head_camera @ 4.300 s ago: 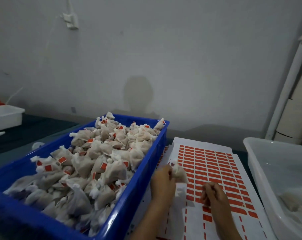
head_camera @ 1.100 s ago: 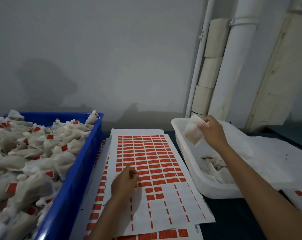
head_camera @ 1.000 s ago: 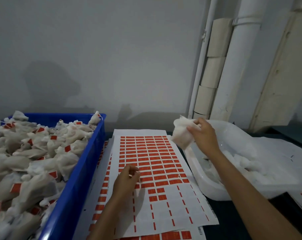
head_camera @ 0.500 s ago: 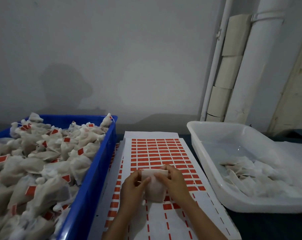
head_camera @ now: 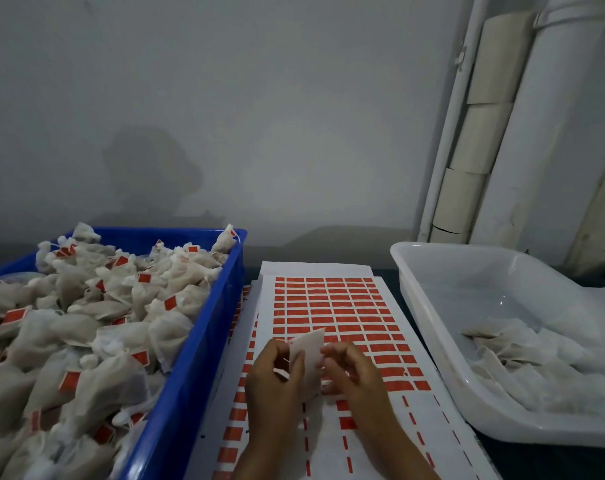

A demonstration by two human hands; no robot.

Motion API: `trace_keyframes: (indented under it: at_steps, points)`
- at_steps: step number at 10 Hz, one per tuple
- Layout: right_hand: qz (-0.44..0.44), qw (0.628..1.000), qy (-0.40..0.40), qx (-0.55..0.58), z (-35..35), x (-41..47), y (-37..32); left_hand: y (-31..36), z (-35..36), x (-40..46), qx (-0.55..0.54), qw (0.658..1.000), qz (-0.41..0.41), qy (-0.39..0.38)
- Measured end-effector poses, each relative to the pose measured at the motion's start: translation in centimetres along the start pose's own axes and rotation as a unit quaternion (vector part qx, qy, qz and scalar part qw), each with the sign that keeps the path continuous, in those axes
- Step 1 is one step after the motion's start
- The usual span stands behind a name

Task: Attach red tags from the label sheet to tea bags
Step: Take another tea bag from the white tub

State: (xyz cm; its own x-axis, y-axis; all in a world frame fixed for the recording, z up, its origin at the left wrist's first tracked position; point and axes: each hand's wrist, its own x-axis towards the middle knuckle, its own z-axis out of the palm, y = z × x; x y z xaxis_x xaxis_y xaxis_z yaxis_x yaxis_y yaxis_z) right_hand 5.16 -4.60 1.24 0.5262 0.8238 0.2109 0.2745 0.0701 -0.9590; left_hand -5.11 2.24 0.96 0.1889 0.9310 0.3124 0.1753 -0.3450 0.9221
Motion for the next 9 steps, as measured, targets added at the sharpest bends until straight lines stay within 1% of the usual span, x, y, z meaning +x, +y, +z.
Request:
trace_keyframes:
  at_steps: [1, 2, 3, 4, 5, 6, 7, 8, 9]
  points:
    - [0.001, 0.998, -0.066, -0.008, 0.8, -0.4, -0.3, 0.0, 0.2, -0.5, -0.003, 0.994, 0.087, -0.071]
    - [0.026, 0.999, -0.037, -0.02, 0.9, -0.6, -0.2, 0.4, 0.3, -1.3, -0.008, 0.978, 0.154, -0.141]
    - [0.043, 0.998, 0.005, -0.035, 0.5, -0.1, -0.1, -0.2, 0.6, -1.1, 0.01, 0.976, 0.15, -0.155]
    - [0.086, 0.996, 0.005, 0.011, 0.1, -0.1, -0.4, 0.0, 0.6, -0.4, 0.004, 0.99, 0.044, -0.131]
    - [0.097, 0.994, -0.007, 0.045, -0.4, -0.9, -0.8, -0.1, -0.2, -0.3, 0.041, 0.994, 0.092, -0.038]
    - [0.092, 0.993, -0.018, 0.066, -0.4, -1.0, -0.7, -0.5, -0.5, -0.1, -0.06, 0.994, -0.01, -0.095]
    - [0.098, 0.992, -0.034, 0.078, -0.5, -1.1, -0.5, -0.6, -0.1, -0.2, -0.131, 0.977, -0.063, -0.157]
    - [0.088, 0.993, -0.007, 0.076, -0.7, -0.8, -0.4, -0.7, -0.1, 0.0, -0.121, 0.982, -0.049, -0.135]
    - [0.058, 0.994, 0.074, 0.049, -1.3, 0.1, -0.3, -1.0, -0.6, 0.6, -0.103, 0.988, -0.041, -0.107]
